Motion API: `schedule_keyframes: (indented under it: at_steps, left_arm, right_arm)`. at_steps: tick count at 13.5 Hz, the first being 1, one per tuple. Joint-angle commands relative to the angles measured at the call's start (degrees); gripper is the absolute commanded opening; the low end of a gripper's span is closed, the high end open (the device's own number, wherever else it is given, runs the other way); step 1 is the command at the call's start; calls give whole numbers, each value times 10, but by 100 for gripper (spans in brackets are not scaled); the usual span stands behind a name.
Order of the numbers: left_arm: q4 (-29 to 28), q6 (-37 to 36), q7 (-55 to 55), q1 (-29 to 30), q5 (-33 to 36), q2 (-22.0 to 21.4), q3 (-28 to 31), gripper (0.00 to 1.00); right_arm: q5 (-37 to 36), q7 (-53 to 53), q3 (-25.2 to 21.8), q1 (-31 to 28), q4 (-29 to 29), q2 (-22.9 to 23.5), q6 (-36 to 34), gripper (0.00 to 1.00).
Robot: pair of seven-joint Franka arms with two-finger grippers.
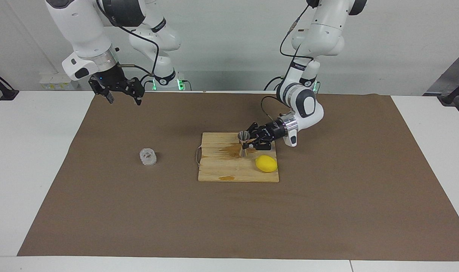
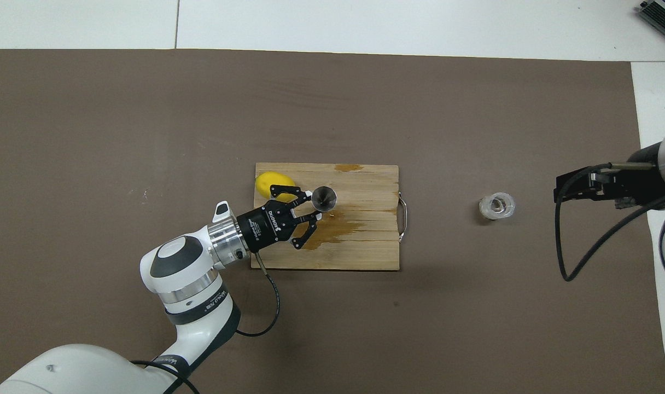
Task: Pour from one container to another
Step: 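Lower the metal cup onto the board and open the left gripper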
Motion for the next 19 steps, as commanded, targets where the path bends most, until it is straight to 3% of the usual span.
schedule_keyframes:
  at_steps: [1,19]
  left_arm:
    - [-3,5,26,-17,-25,8,8,14]
    - [-4,-6,60,-21,-33,39,8,19]
  right_arm:
    - [12,3,1,-5,-14,-12,-1,100]
    - [8,4,4,1,-17,-17,-7,100]
